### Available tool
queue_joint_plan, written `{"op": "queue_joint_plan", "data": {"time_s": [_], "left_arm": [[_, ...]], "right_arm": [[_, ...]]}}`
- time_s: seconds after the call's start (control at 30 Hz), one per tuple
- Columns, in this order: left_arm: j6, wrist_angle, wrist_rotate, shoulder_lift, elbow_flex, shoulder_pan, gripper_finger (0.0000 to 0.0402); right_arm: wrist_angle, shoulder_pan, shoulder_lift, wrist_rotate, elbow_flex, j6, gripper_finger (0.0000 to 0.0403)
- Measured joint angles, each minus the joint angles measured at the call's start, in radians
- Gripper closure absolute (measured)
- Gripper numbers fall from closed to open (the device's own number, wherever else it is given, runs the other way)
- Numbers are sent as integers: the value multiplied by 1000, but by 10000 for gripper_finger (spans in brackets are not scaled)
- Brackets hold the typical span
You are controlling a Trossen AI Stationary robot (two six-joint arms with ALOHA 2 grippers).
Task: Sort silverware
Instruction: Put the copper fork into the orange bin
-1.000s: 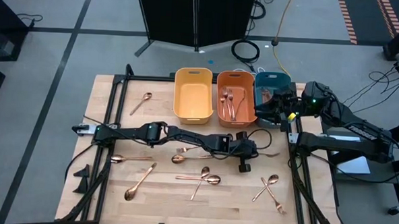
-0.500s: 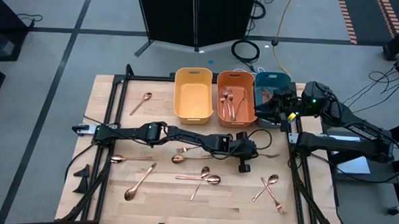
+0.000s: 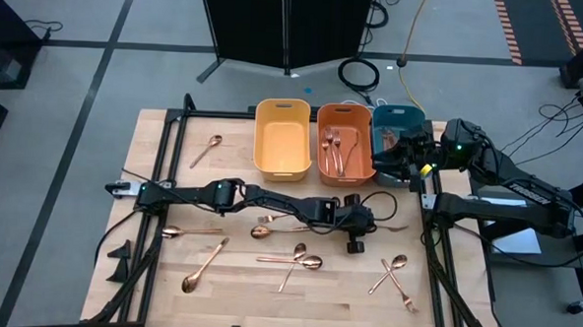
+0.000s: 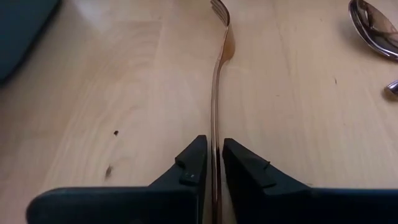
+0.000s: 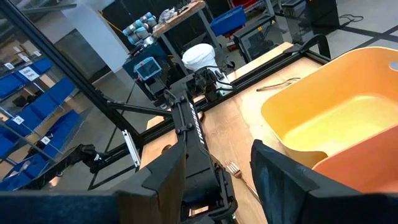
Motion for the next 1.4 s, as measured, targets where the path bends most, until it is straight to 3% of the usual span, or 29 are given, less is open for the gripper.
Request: {"op": "queue_joint_plan", "data": {"time_s": [0.27, 0.4, 0.6, 0.83, 1.0, 1.13, 1.4], "left_arm": [[-18, -23, 13, 0, 1, -2, 393], [-53, -18, 1, -8, 3, -3, 397], [-51, -31, -124, -78, -2, -7, 400], [-68, -118, -255, -248, 2, -10, 401], [-340, -398, -376, -354, 2, 4, 401], [-530, -514, -500, -411, 2, 38, 401], [-730, -540, -444, -405, 3, 149, 402]], "right_arm": [[4, 0, 0, -1, 0, 28, 234], [4, 0, 0, -1, 0, 52, 234], [66, -1, -3, 0, 0, 73, 234], [142, -1, 1, -1, 54, 82, 234], [145, -2, 17, 24, 149, 23, 234], [140, -2, 36, 26, 214, -33, 234], [130, -2, 78, 29, 232, -58, 234]]}}
